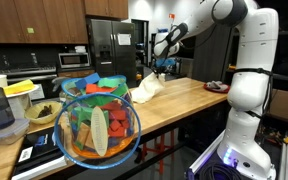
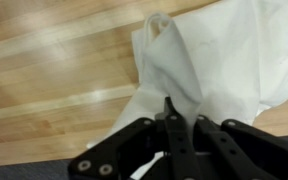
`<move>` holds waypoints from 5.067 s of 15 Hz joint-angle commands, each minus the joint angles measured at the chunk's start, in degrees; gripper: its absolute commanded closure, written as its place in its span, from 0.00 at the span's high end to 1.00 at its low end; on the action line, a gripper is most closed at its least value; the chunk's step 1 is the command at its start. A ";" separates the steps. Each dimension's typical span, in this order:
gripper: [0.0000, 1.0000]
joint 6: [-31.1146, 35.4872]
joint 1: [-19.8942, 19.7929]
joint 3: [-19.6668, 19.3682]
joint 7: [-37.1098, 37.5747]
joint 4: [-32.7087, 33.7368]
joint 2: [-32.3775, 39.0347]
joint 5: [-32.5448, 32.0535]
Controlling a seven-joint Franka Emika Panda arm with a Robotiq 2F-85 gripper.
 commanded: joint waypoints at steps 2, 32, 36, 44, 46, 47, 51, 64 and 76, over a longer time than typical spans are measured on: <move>0.01 1.51 4.36 3.51 1.09 -6.70 -2.55 -6.79; 0.01 -3.66 -6.60 -4.73 -2.95 8.30 3.33 -0.32; 0.01 -5.00 -1.26 -1.54 -1.37 11.44 4.86 -3.27; 0.01 -2.40 7.71 4.02 -0.32 4.38 3.33 -8.70; 0.01 -1.32 7.84 3.79 -0.30 0.41 3.08 -10.38; 0.01 -0.84 7.64 3.33 -0.13 -1.75 2.97 -11.38; 0.01 1.96 4.09 -0.77 1.58 -11.44 3.13 -13.41; 0.01 4.90 -11.91 -12.12 -6.66 -13.59 2.66 -0.88; 0.01 -9.68 -6.85 -5.77 -7.36 22.04 13.08 6.06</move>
